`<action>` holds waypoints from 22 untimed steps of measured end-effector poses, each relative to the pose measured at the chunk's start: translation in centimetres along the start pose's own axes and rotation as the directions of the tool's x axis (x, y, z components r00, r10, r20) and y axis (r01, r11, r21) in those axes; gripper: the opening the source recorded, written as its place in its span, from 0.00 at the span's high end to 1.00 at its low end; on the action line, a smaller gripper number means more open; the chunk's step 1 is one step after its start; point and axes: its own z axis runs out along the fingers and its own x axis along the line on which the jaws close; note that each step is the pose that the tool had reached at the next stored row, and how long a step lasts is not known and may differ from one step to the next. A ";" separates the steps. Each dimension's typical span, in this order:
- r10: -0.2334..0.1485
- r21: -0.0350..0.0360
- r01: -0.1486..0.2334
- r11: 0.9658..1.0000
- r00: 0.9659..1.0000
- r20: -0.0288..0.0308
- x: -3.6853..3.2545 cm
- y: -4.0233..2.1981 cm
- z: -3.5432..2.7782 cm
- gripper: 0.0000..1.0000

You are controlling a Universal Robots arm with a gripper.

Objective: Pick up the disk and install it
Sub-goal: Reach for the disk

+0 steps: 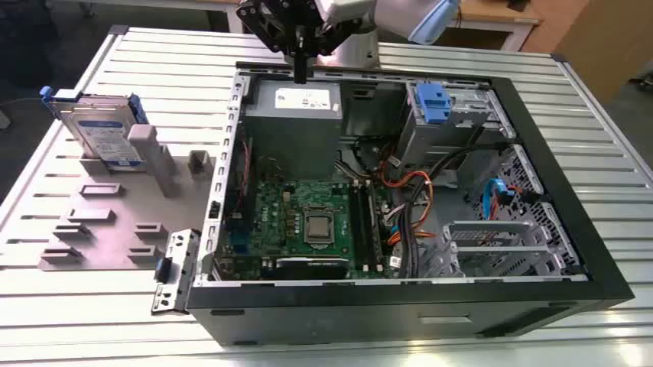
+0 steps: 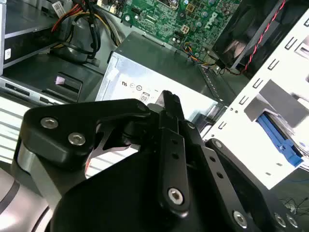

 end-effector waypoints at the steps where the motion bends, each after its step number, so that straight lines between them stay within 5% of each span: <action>1: 0.000 0.000 0.000 1.000 1.000 0.000 0.00 0.00 0.00 0.89; 12: 0.000 0.000 0.000 1.000 1.000 0.000 0.21 -0.01 0.00 0.89; 22: 0.000 0.000 0.000 1.000 1.000 0.000 1.41 -0.11 -0.03 0.89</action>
